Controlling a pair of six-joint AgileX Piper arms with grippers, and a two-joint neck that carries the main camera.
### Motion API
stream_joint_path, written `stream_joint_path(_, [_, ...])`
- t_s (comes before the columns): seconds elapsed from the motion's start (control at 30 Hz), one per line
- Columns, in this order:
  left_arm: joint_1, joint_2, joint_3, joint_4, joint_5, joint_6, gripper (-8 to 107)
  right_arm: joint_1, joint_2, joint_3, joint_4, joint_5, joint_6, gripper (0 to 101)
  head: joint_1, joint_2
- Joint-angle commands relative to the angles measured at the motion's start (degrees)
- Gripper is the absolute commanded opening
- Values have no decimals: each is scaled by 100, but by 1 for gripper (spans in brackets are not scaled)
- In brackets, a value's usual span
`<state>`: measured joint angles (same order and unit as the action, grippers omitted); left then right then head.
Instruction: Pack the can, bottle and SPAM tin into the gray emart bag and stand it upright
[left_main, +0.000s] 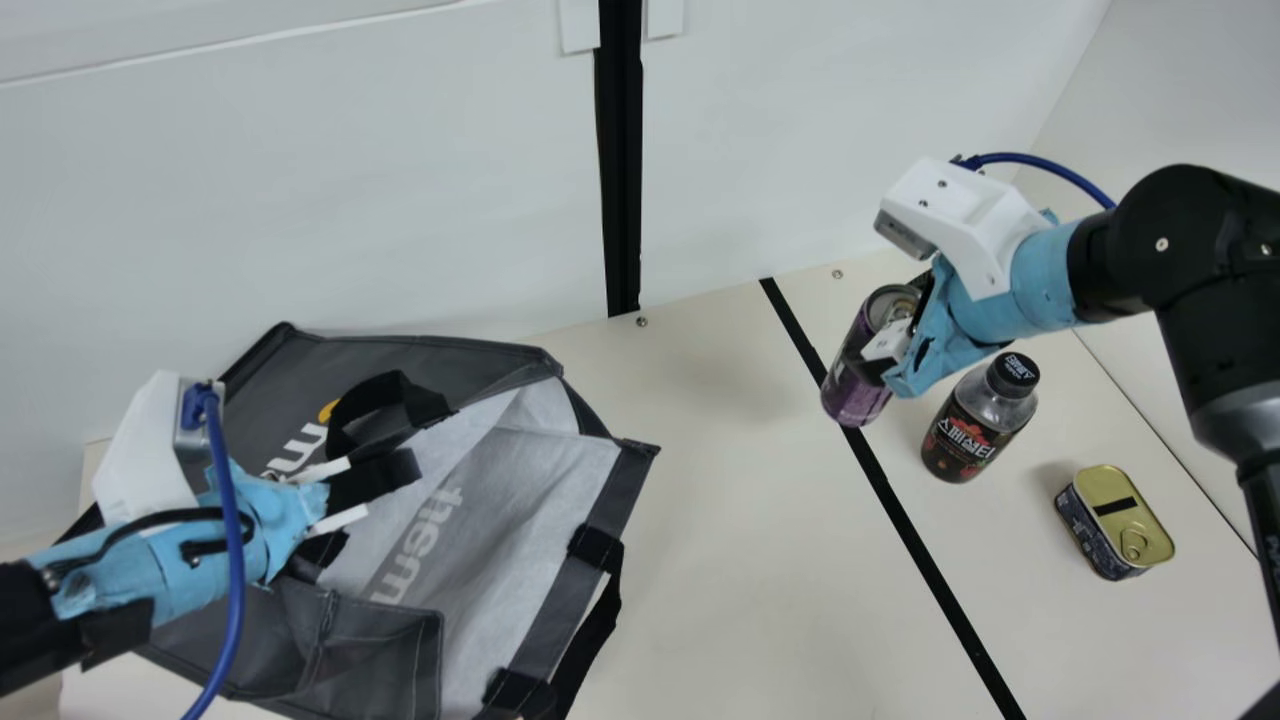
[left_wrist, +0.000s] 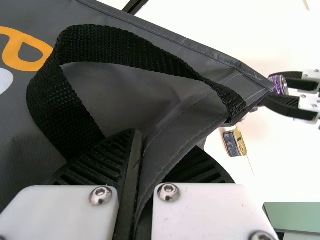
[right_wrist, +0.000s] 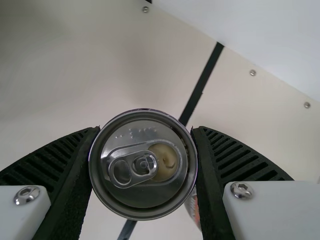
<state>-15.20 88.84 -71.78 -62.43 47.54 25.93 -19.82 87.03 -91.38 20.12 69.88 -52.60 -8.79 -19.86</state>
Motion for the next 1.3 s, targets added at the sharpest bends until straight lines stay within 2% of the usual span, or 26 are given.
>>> stream_joint_path(0.0, [0,0,0,0,0,0,-8,16,-75,153,105,2,-85,0,-121,-14])
stream_joint_path(0.67, [0,0,0,0,0,0,-8,312,-769,1304,754,2,-1294,0,-121,-14])
stream_joint_path(0.97, [0,0,0,0,0,0,-8,632,-1067,1717,978,2,-1457,0,-121,-14])
stream_joint_path(1.27, [0,0,0,0,0,0,-8,922,-1306,1917,1259,2,-1364,0,-121,-14])
